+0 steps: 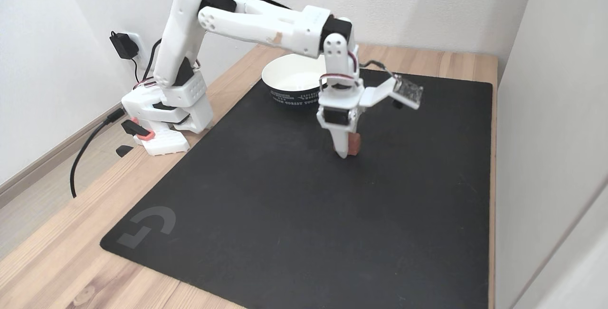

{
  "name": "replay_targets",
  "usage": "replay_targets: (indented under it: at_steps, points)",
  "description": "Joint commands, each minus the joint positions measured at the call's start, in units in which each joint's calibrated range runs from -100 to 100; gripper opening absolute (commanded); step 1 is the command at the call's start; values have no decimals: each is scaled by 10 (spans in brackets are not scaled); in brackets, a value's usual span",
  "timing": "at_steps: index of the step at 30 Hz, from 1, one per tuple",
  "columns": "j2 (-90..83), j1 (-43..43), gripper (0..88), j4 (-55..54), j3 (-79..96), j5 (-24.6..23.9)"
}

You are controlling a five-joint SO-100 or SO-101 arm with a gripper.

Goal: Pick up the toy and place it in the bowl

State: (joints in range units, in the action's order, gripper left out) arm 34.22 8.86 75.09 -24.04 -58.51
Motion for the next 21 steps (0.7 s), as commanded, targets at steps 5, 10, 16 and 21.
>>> replay_targets:
  at_steps: [5, 10, 16, 21]
  points:
    - [-194, 36, 23, -3, 45, 26]
    - [-305, 68, 23, -5, 132, 26]
    - [-423, 127, 24, -8, 215, 21]
    - [-511, 198, 26, -102, 327, 19]
